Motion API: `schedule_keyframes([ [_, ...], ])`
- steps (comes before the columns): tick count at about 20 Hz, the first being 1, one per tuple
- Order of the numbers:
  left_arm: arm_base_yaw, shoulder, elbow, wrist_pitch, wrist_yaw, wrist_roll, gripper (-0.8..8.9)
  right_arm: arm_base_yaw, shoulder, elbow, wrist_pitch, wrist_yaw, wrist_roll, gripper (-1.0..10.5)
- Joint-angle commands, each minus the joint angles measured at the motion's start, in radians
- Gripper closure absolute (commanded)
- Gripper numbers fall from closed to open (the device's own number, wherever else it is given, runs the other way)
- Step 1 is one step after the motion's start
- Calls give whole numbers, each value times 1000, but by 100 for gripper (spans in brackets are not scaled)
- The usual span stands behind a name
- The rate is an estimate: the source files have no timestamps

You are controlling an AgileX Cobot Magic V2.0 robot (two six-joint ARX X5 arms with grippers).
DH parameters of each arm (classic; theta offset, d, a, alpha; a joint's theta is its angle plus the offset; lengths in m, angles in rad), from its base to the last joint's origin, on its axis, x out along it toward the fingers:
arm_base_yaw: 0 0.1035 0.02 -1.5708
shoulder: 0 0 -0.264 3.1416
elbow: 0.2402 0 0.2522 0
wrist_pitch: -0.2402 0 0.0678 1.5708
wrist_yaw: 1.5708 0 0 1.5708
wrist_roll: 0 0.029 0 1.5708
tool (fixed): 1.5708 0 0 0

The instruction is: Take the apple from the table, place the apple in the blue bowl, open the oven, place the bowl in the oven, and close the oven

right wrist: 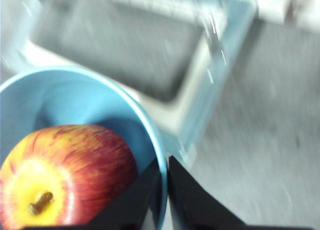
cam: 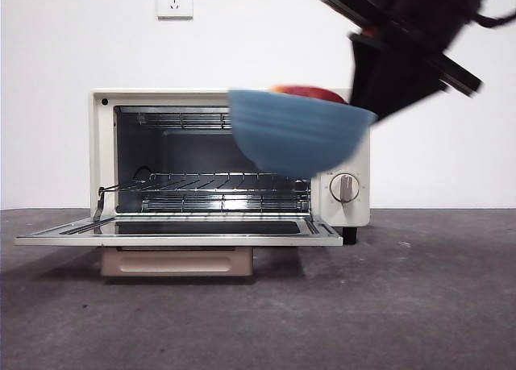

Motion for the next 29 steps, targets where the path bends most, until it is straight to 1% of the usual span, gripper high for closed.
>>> schedule_keyframes([
  [1, -2, 6, 6, 8, -1, 22, 807, 14, 67, 81, 38, 25, 91, 945],
  [3, -2, 6, 6, 8, -1, 23, 807, 21, 128, 134, 67, 30, 141, 945],
  [6, -2, 5, 6, 7, -1, 26, 807, 39, 213, 208, 87, 101, 192, 945],
  [13, -4, 5, 6, 5, -1, 34, 807, 72, 358, 339, 162, 210, 358, 945],
  [15, -5, 5, 6, 5, -1, 35, 807, 74, 383, 342, 186, 232, 408, 945],
  [18, -14, 5, 6, 5, -1, 38, 807, 80, 407, 342, 225, 268, 463, 945],
  [20, -28, 5, 6, 5, -1, 38, 807, 84, 420, 342, 241, 306, 489, 945],
  [24, -48, 5, 6, 4, -1, 41, 807, 85, 431, 342, 267, 348, 564, 945],
  [26, -54, 5, 6, 4, -1, 41, 807, 90, 434, 342, 275, 382, 590, 945],
  [29, -60, 5, 6, 4, -1, 41, 807, 95, 440, 342, 277, 411, 608, 945],
])
